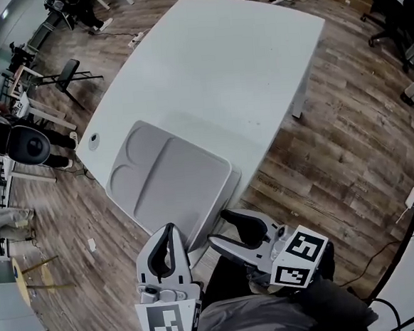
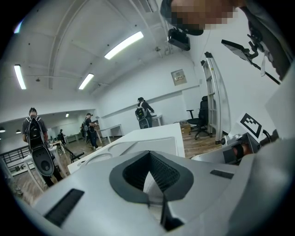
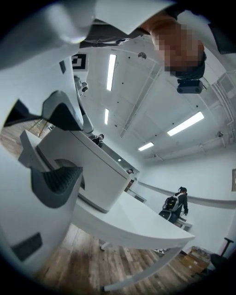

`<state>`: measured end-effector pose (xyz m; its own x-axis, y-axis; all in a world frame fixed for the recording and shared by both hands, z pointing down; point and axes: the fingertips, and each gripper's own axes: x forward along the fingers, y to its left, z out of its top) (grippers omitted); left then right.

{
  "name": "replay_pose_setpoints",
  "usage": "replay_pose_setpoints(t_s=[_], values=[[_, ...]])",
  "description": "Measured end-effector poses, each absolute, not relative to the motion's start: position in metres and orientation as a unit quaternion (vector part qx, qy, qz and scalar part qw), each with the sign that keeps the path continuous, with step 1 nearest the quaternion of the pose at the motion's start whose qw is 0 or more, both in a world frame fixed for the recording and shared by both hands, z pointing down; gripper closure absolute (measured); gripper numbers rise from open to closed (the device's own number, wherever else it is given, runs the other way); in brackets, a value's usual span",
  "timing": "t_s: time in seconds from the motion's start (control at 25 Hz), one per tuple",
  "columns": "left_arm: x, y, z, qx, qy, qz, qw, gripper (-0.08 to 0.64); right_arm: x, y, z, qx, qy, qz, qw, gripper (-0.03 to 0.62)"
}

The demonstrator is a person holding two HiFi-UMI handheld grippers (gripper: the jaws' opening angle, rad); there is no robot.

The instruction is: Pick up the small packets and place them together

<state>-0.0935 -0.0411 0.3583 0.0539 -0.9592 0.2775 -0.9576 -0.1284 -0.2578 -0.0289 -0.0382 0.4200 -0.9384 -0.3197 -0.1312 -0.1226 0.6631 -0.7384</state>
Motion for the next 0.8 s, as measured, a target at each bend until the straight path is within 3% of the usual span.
replay_pose_setpoints(t_s=[0.68,0.8], values=[[-0.097,-0.040,0.369,-0.729,0.656,-0.195,-0.017,0.560,-0.038,-0.051,0.428,-0.093,0.863,-0.467,0.169,0.357],[-0.099,-0.041,0.368,-0.729,0.656,-0.192,-0.016,0.560,-0.039,-0.051,0.432,-0.095,0.860,-0.472,0.167,0.419]])
